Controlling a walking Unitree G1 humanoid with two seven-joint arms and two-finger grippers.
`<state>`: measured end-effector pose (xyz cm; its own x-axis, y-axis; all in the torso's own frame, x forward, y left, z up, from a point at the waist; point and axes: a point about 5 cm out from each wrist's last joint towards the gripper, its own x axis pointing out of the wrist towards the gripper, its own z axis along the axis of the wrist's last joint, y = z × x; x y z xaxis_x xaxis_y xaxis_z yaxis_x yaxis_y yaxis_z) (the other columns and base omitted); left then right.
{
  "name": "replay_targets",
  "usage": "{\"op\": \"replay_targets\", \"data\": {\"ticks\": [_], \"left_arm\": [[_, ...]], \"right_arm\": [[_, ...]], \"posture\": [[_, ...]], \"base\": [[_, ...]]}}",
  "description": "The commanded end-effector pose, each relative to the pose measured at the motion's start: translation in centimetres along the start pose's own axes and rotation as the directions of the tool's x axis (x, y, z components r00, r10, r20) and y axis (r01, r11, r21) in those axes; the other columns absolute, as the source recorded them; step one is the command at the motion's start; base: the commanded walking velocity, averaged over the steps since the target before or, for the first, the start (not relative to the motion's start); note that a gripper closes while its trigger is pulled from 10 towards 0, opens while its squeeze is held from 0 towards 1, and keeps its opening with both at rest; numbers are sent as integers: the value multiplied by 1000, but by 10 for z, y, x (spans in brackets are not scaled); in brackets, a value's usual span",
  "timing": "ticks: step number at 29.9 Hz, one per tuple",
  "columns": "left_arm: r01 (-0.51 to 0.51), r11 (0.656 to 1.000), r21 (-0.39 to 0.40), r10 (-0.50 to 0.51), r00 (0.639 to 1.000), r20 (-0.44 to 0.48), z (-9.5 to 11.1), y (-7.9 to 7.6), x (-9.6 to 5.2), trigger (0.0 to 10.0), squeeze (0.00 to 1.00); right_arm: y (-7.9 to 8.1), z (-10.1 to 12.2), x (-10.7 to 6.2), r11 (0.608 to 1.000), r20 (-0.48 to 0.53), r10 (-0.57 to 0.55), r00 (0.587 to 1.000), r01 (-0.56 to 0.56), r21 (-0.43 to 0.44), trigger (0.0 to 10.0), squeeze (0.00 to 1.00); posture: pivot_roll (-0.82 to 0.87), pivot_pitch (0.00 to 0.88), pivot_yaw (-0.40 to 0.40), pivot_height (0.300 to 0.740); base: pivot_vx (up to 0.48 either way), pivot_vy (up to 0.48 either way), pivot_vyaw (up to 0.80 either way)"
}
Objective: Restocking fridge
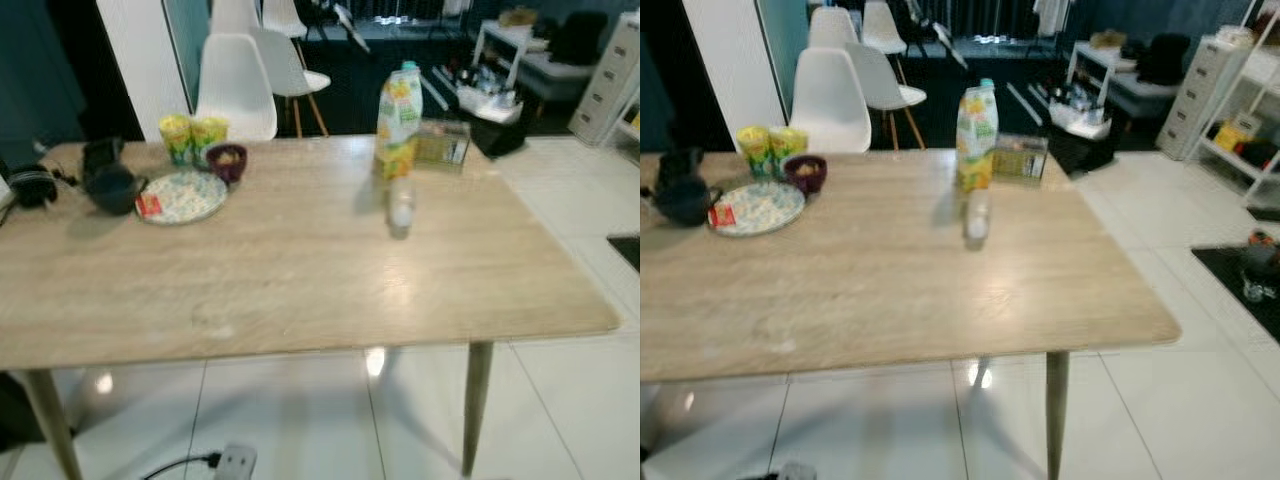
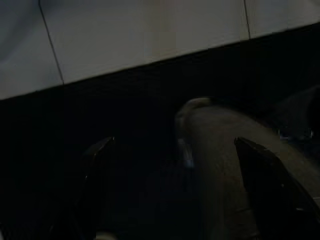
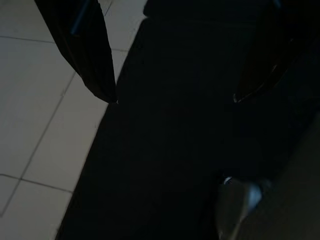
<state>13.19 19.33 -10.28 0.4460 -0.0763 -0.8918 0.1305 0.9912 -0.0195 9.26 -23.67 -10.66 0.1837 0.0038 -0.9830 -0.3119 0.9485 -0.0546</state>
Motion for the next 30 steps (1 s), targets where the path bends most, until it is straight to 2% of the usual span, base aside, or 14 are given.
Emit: {"op": "replay_targets", "data": {"ticks": [1,19,23,30], "left_arm": [[8,1000,2,-7,1000,-24,-6,-2,-1,10000,0],[12,1000,0,-12,1000,-12,-3,-2,0,10000,0],[12,1000,-4,-12,1000,-7,-2,-2,0,10000,0],[11,1000,-4,-11,1000,-4,0,-1,0,10000,0]], "right_arm": [[3,2,1,1000,6,8,1000,-8,-11,10000,0],[3,5,1,1000,26,4,1000,-4,-13,10000,0],[4,6,1,999,35,21,999,-19,-45,10000,0],[5,6,1,999,33,26,999,-25,-41,10000,0]], "posture": [[30,0,-56,740],[32,0,-55,740],[34,0,-54,740],[39,0,-51,740]], "base": [[0,0,0],[0,0,0],[0,0,800],[0,0,797]]}}
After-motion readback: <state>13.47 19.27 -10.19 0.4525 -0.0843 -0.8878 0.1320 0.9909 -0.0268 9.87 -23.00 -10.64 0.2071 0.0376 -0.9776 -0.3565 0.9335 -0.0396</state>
